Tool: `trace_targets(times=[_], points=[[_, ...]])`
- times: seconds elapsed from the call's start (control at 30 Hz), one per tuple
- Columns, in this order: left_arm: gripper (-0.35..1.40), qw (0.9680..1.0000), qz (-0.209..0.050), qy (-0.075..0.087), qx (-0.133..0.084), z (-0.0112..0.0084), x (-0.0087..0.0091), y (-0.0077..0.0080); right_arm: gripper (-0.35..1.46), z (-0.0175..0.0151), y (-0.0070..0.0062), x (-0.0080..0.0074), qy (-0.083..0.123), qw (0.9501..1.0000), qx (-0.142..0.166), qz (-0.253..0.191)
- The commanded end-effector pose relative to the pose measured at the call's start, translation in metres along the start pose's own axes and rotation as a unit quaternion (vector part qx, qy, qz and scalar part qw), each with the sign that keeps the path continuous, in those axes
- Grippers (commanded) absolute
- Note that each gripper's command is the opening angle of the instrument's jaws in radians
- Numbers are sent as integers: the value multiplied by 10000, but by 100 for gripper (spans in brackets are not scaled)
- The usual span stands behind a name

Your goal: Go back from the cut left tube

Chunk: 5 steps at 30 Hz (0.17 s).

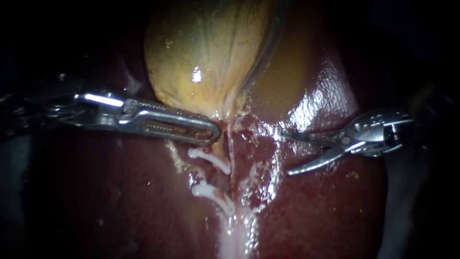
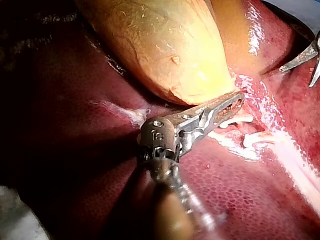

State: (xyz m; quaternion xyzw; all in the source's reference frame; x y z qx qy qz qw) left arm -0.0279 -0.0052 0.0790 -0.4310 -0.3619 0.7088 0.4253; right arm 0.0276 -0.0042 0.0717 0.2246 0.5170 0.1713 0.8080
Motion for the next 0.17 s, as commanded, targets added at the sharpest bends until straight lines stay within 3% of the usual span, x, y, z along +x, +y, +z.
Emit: trace_targets(times=[0.03,0.17], points=[[-35,10000,-1,-3,2,0,0,0,143,0,0,0,-1,10000,2,3],[-35,10000,-1,-4,1,-1,0,0,143,0,-1,2,31,10000,14,6]])
